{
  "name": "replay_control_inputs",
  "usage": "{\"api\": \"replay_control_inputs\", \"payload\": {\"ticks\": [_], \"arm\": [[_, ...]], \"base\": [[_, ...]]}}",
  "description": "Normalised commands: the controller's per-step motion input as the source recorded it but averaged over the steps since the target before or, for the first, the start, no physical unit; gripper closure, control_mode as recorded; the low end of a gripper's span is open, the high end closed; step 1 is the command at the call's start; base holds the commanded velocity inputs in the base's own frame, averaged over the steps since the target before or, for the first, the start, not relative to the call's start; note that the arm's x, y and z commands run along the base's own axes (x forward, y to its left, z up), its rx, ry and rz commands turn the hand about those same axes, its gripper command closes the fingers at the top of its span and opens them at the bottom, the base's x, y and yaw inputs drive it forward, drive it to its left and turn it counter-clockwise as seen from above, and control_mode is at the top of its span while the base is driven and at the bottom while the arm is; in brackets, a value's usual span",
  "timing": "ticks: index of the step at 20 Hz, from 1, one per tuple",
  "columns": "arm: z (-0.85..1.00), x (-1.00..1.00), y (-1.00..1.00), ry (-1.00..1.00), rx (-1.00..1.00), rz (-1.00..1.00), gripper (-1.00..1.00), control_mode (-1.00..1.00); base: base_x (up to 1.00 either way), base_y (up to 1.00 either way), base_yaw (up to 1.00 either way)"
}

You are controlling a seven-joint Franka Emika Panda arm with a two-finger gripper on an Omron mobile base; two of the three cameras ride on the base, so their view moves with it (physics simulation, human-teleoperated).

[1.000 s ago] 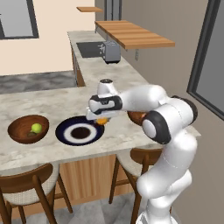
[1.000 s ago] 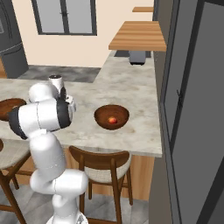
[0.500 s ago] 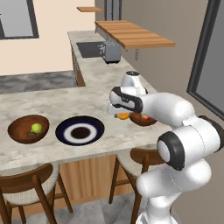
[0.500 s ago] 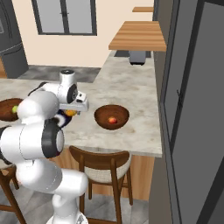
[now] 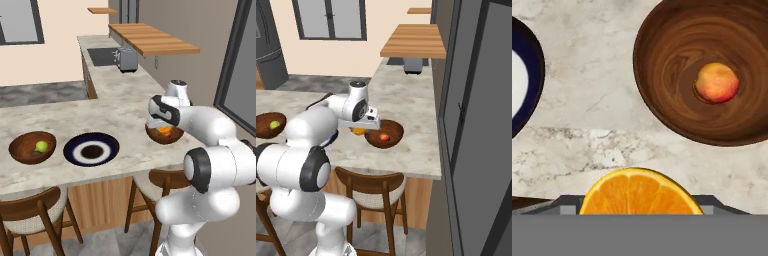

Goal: Take the fruits from the plate on the dining counter and place two fruits in each bowl.

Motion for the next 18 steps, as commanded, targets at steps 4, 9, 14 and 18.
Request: {"api": "replay_control_inputs", "payload": {"ticks": [4, 9, 14, 18], "arm": [[0.0, 0.23, -0.45, -0.02, -0.02, 0.0, 1.0, -1.0], [-0.29, 0.7, -0.2, 0.0, 0.0, 0.0, 1.0, -1.0], [-0.21, 0.71, -0.2, 0.0, 0.0, 0.0, 1.0, -1.0], [-0.25, 0.46, -0.17, 0.01, 0.0, 0.0, 1.0, -1.0]], "base": [[0.0, 0.0, 0.0], [0.0, 0.0, 0.0], [0.0, 0.0, 0.0], [0.0, 0.0, 0.0]]}}
